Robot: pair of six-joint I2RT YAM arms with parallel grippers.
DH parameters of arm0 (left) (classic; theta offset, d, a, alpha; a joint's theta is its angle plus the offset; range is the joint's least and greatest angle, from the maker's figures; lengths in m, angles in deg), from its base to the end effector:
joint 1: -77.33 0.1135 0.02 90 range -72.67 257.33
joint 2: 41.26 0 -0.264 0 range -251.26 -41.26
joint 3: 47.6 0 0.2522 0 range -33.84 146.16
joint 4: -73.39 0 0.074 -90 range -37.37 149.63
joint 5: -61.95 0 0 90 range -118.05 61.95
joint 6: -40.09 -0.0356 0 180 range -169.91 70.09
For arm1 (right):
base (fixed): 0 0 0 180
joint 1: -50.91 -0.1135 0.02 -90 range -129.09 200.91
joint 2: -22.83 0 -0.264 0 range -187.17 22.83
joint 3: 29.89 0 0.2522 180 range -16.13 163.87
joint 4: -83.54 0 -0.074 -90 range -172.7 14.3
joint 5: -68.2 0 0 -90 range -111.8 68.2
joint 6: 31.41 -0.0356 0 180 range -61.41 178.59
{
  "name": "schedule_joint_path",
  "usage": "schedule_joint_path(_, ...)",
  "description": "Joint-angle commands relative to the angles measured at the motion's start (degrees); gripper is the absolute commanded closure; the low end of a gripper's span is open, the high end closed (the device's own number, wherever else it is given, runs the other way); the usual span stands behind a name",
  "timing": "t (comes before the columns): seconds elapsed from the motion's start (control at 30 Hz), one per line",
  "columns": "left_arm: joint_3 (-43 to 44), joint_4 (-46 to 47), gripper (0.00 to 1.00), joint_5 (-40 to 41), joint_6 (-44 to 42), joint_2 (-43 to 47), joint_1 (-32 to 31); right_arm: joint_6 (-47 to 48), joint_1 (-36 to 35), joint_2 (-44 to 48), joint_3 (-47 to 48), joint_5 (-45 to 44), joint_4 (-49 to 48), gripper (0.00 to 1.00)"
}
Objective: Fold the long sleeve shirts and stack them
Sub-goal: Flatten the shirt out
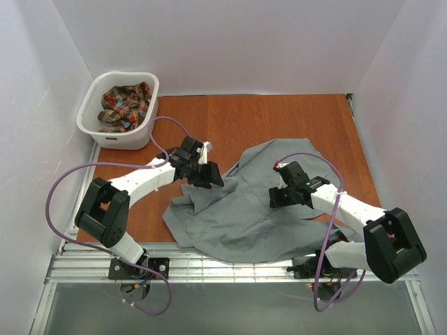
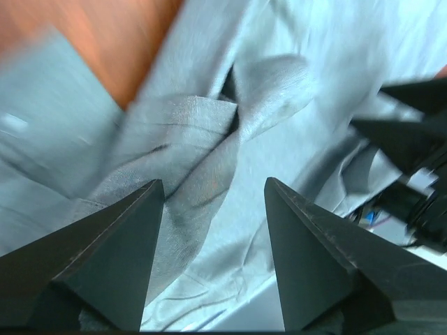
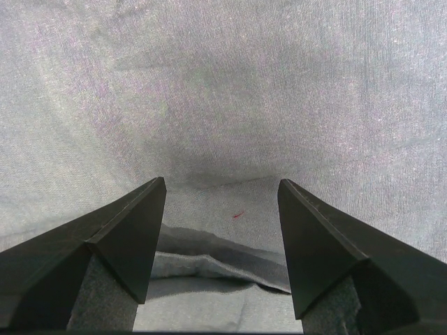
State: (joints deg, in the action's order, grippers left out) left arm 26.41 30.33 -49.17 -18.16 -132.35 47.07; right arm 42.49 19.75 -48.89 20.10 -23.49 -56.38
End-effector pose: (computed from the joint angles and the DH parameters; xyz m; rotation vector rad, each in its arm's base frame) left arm 0.2695 -0.1721 0.2104 0.1015 2.7679 -0.8220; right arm 0.1916 0.1146 0.1742 -0.3401 2.6480 0.2326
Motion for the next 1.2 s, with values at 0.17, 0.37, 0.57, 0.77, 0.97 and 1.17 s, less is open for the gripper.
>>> schedule_joint_path(0.17,-6.9,0.6,0.44,3.4,5.1,3.8,-10.5,-1.7,-0.2,0.9,1.0,-1.2,0.1,0.38)
schedule_joint_path(0.37,-7.6,0.0,0.36,13.5,3.5,9.3,-17.3,-1.9,-0.2,1.8,0.8,-1.5,0.0,0.38)
schedule_joint_path(0.57,-6.4,-4.7,0.27,34.4,9.5,14.4,-14.9,-2.2,-0.2,3.2,0.9,-1.3,0.1,0.39)
schedule_joint_path(0.77,-3.7,-3.2,0.29,33.4,9.0,7.7,-6.0,-2.4,-0.2,3.4,0.9,-1.1,0.1,0.38)
schedule_joint_path(0.97,-1.7,-3.0,0.34,34.2,7.7,-2.2,-2.4,-2.3,-0.1,4.0,0.7,-0.8,0.0,0.38)
schedule_joint_path(1.17,-1.7,-0.4,0.37,33.9,8.0,-8.0,-1.6,-2.2,-0.2,3.4,0.5,0.3,-0.7,0.38)
